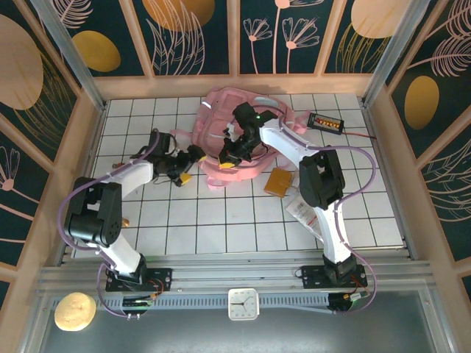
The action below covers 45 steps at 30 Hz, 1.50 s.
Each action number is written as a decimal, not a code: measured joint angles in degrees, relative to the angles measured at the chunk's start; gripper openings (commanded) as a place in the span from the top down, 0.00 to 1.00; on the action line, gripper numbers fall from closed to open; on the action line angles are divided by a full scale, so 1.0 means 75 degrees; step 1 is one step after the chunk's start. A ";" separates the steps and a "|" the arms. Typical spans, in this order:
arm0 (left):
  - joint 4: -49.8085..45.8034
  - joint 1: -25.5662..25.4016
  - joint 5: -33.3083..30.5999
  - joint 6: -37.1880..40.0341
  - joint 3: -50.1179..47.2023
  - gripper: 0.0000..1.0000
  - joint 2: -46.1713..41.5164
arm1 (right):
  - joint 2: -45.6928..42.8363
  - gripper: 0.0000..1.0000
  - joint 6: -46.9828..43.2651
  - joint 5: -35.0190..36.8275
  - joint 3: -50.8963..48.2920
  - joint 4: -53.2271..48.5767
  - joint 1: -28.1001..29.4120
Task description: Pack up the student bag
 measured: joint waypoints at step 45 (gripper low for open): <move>0.0586 0.0501 0.0283 -0.0262 0.0545 0.97 0.0845 | -0.0889 0.65 -0.0819 0.0172 -0.0825 -0.0236 -0.0294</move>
